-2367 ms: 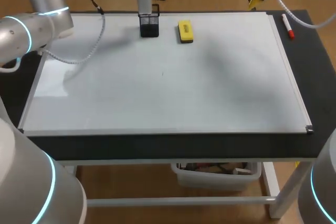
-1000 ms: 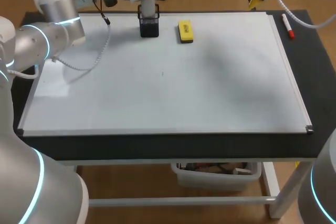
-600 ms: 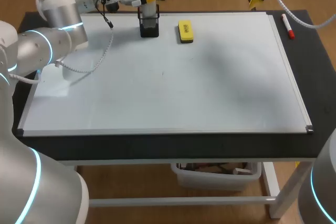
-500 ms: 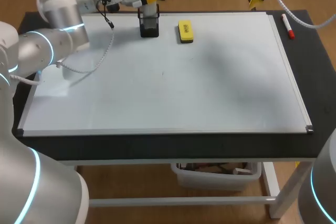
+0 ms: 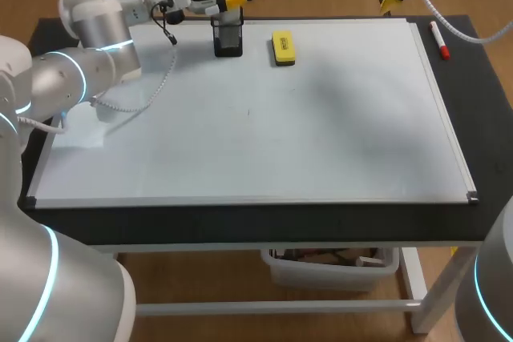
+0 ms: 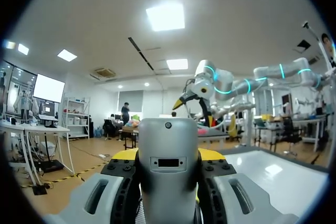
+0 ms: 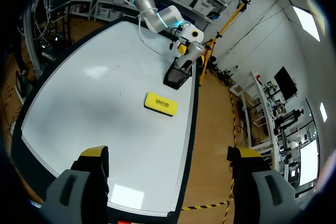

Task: Pick up the inspection probe, press it on each red-marked spot on the whiteboard one by one, put down the probe, pick up the eraser, and wipe off all the red marks.

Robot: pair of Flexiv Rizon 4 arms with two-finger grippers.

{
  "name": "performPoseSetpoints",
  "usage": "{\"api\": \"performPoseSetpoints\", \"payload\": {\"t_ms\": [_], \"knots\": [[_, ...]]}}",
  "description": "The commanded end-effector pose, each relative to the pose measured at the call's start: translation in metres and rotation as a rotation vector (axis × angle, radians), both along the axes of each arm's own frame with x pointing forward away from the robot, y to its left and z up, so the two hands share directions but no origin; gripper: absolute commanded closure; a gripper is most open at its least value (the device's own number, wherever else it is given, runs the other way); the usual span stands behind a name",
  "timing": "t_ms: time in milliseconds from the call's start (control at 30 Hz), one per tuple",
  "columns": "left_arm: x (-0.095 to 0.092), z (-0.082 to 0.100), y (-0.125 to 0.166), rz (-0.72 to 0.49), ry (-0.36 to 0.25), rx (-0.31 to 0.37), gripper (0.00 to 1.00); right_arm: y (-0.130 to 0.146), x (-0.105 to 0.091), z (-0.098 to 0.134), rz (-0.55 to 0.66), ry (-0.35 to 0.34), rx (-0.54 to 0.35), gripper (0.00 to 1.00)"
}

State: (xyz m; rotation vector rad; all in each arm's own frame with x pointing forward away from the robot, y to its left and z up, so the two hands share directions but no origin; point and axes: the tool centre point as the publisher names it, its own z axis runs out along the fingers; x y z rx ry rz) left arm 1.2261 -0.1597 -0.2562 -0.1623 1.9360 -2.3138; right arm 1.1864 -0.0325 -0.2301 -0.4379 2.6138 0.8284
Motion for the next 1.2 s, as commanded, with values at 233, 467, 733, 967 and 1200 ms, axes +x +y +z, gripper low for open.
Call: {"api": "performPoseSetpoints", "payload": {"t_ms": [233, 467, 733, 967, 1200], "knots": [[0.013, -0.009, -0.002, -0.468, -0.078, 0.009, 1.00, -0.001, 0.000, 0.001, 0.002, 0.002, -0.005, 0.00], [0.014, -0.010, -0.002, -0.492, -0.074, 0.010, 0.57, -0.001, 0.000, 0.001, 0.002, 0.002, -0.005, 0.00], [0.015, -0.012, -0.002, -0.494, -0.071, 0.018, 0.00, -0.001, 0.000, 0.001, 0.002, 0.002, -0.005, 0.00], [0.015, -0.009, 0.001, -0.487, -0.079, 0.051, 0.00, -0.001, 0.000, 0.001, 0.002, 0.002, -0.005, 0.00], [0.009, -0.006, 0.009, -0.459, -0.085, 0.146, 0.00, -0.001, 0.000, 0.001, 0.002, 0.002, -0.005, 0.00]]}}
